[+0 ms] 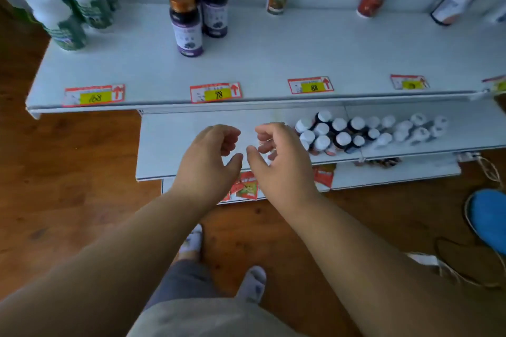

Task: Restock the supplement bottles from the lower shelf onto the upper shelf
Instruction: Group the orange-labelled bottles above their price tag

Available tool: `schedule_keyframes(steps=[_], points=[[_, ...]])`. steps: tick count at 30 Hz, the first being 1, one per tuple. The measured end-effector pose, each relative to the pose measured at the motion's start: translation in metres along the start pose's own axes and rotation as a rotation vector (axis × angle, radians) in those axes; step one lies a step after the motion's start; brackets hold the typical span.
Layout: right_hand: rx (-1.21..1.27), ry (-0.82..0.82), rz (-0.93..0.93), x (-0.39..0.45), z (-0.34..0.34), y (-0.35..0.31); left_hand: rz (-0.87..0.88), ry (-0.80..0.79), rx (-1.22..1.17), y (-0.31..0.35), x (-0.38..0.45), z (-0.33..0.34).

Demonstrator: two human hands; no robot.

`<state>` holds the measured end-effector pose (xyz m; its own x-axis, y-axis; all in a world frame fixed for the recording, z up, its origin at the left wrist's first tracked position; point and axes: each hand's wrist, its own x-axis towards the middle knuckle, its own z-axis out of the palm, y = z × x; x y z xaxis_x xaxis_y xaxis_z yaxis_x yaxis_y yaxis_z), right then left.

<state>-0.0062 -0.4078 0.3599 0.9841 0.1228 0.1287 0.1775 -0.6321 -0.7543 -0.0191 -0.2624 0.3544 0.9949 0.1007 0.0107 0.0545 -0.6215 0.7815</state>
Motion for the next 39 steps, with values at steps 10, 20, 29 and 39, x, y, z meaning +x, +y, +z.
schedule_keyframes(steps=[10, 20, 29, 39], points=[[-0.032, -0.024, 0.441, -0.012, 0.090, 0.202, -0.193, -0.264, 0.027, -0.112, 0.046, 0.179], [-0.034, 0.043, 0.626, 0.034, 0.165, 0.330, -0.226, -0.320, -0.001, -0.201, 0.119, 0.288], [0.129, 0.087, 0.611, 0.058, 0.185, 0.345, -0.172, -0.372, 0.023, -0.202, 0.156, 0.314], [0.342, 0.148, 0.674, 0.010, 0.100, 0.218, -0.368, -0.304, -0.246, -0.129, 0.069, 0.193]])
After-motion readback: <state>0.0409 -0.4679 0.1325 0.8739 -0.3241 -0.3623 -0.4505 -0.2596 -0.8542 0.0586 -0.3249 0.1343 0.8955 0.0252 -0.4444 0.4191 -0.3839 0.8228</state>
